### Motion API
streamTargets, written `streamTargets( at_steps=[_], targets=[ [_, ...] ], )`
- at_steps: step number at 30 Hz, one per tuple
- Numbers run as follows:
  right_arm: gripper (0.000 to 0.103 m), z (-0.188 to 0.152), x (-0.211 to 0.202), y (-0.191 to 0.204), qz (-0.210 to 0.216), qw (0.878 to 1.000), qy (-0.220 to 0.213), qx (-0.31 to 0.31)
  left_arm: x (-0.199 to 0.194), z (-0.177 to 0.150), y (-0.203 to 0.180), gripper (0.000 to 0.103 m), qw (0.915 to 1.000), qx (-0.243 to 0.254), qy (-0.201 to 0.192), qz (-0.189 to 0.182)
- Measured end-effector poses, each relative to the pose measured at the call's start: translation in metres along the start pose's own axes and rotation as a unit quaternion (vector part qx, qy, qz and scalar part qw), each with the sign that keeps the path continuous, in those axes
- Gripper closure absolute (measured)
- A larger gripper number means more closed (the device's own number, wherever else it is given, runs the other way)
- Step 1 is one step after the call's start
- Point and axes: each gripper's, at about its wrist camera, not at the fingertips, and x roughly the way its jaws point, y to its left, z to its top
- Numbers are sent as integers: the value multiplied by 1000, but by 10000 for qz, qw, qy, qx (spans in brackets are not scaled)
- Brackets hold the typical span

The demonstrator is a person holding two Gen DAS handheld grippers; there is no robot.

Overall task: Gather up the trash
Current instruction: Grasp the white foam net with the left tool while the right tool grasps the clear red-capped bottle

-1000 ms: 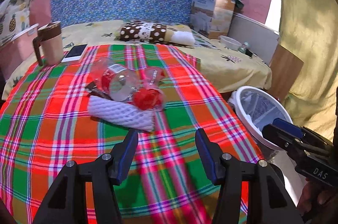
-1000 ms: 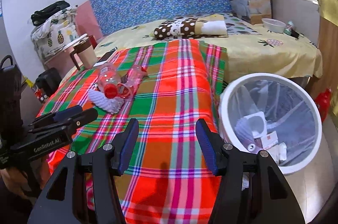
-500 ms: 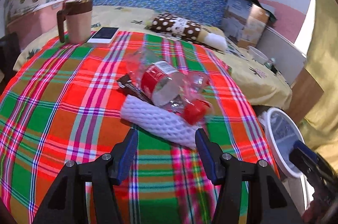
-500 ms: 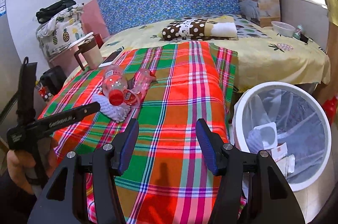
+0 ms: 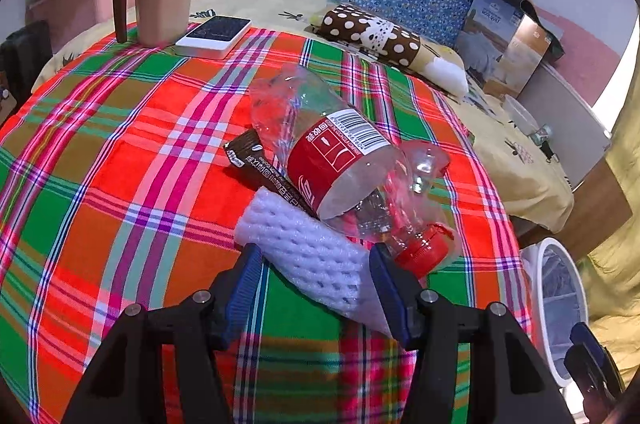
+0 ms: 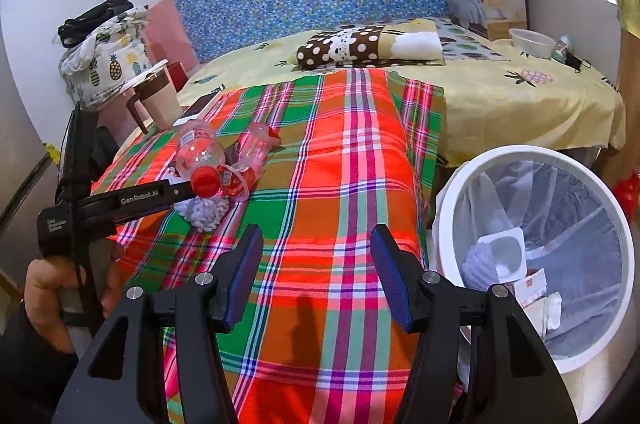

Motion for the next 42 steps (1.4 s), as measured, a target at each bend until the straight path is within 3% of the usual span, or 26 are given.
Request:
streamTargets(
  at_steps=[5,7,9,13,21,27,29,33,34,36,38,42],
  targets=[
    [46,2,1,3,54,10000,-6,-56,5,1,-7,68,9997,236,16,82],
    [48,4,1,6,86,9999,-21,-99,1,-1,-10,85,9991,406,-26,119],
    [48,6,2,10,139,9998,-36,-159,-3,-1,-9,92,9984,544,-32,118],
    [48,12,7,22,270,9991,-71,-333,-13,-2,4,93,9980,626,-48,109],
    [48,28,38,64,842,9933,80,-790,-48,2,34,93,9948,935,-292,266],
    [48,28,74,87,1011,9890,452,-981,-53,10,59,91,9928,1156,-175,242],
    [48,28,86,92,1015,9883,566,-983,-52,11,69,89,9940,1061,-143,230],
    [48,29,97,98,931,9885,673,-982,-52,12,90,59,9983,568,-101,20],
    [48,28,99,99,900,9885,690,-1002,-51,12,94,55,9992,383,-82,-76],
    [50,28,103,101,839,9885,757,-1004,-49,12,99,53,9998,103,-51,-156],
    [67,27,106,101,787,9885,830,-992,-45,11,103,53,9998,-180,-31,-94],
    [68,23,96,97,758,9893,809,-951,-33,9,106,52,9980,-621,83,-101]
  ],
)
